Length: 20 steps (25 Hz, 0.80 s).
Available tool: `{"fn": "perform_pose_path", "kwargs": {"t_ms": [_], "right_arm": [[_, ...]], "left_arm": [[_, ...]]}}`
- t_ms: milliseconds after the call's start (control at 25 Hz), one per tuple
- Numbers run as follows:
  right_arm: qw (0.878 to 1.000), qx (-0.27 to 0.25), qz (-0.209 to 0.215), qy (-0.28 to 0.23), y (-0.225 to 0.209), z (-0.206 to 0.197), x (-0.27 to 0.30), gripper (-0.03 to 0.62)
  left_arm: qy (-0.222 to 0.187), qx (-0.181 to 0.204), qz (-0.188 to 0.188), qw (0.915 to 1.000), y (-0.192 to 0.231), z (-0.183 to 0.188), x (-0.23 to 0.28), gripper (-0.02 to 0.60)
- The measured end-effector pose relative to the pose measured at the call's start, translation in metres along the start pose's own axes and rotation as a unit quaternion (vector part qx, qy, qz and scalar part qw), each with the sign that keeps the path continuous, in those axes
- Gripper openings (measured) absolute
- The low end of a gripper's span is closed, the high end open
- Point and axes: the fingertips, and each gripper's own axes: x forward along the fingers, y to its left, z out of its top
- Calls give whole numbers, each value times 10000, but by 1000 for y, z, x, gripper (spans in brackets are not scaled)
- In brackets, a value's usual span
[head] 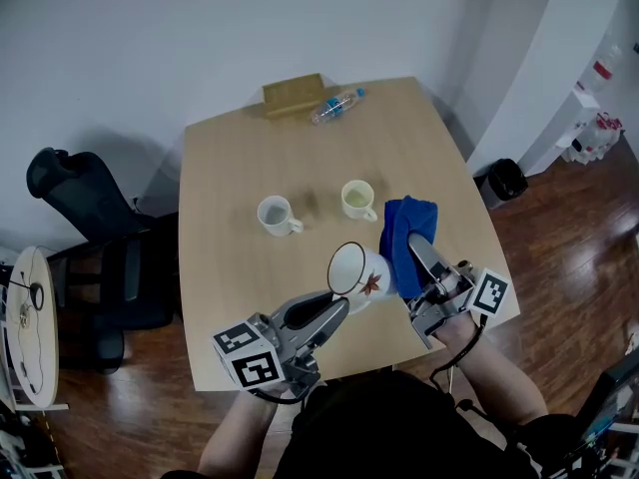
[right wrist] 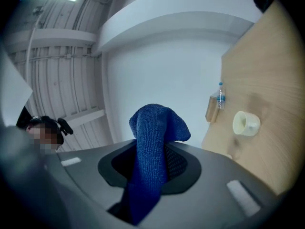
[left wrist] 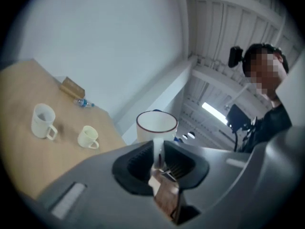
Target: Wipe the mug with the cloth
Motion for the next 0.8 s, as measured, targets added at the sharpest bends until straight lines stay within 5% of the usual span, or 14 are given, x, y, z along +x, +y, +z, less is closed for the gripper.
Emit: {"fn": "perform_pose_path", "kwargs": {"t_ms": [200,360,600,800], "right_arm": [[9980,-491,-45,385,9,-4,15,112],[9977,-494,-93,447,6,-8,20,112],[9989,447,-15,152,-20,-8,13,112],[9977,662,127,-103,-27,-9,0,112]], "left_arm": [[-648,-767,-222,9947,12,2,-9,69],[-775,-833,-114,9934,20,1,-12,67],[-5,502,308,9983,2,0,-3,69],[1300,1283,835,9796,6,-28,6,75]]}}
